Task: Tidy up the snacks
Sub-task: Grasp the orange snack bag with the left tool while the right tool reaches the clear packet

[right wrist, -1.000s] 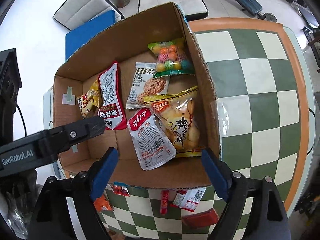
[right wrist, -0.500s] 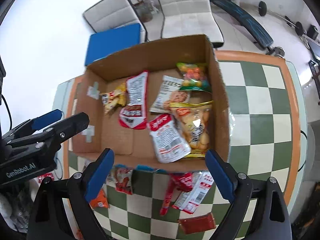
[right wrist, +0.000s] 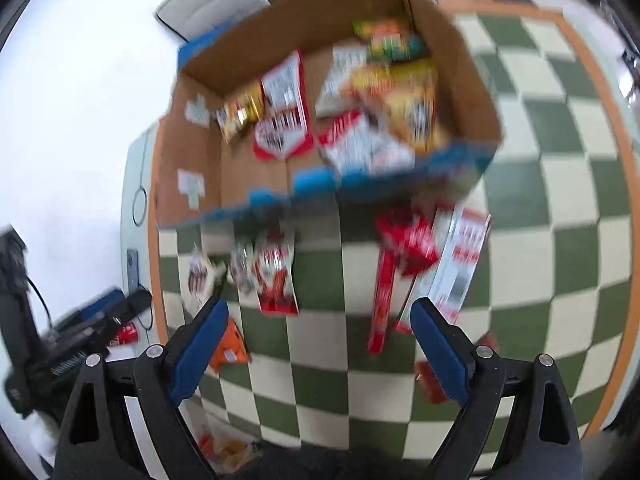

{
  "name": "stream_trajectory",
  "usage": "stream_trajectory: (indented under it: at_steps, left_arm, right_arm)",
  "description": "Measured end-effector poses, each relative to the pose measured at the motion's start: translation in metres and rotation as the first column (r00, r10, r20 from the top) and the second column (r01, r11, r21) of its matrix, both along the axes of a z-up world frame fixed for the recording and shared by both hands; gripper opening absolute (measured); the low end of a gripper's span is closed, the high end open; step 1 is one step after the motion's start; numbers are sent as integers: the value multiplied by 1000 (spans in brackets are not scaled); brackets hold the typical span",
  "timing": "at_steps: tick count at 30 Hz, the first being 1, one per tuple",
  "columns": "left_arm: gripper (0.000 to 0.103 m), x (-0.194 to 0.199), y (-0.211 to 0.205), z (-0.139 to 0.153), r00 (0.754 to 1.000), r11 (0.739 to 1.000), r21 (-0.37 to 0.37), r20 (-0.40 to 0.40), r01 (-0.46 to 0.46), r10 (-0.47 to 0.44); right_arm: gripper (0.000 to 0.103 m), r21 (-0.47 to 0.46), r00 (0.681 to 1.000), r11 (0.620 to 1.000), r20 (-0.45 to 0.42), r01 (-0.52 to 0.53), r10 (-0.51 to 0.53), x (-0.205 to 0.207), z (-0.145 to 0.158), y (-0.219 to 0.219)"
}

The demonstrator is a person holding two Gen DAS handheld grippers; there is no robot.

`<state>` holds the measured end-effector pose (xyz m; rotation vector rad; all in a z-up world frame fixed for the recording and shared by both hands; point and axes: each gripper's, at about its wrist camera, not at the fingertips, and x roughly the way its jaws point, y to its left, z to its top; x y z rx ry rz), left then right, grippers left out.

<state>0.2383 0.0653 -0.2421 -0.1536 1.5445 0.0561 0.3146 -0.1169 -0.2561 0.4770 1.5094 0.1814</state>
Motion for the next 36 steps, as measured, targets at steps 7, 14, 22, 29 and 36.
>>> stream_trajectory:
  at_steps: [7, 14, 22, 29, 36]
  left_arm:
    - [90, -38, 51, -71, 968, 980, -62, -178, -191, 177]
    - [90, -42, 51, -111, 952, 977, -69, -248, -202, 179]
    - [90, -40, 30, -132, 956, 991, -9, -266, -131, 124]
    - [84, -35, 24, -124, 968, 993, 17, -221, -120, 120]
    - [80, -34, 11, -121, 971, 996, 7, -223, -87, 86]
  right_arm:
    - [95, 5, 995, 998, -79, -60, 60, -12, -46, 42]
    - [95, -22, 985, 990, -99, -141, 138, -12, -64, 83]
    - [95, -63, 979, 981, -103, -185, 178, 1, -79, 113]
    - [94, -133, 983, 975, -78, -176, 167, 14, -101, 134]
    - [90, -199, 981, 962, -75, -189, 178, 21, -127, 152]
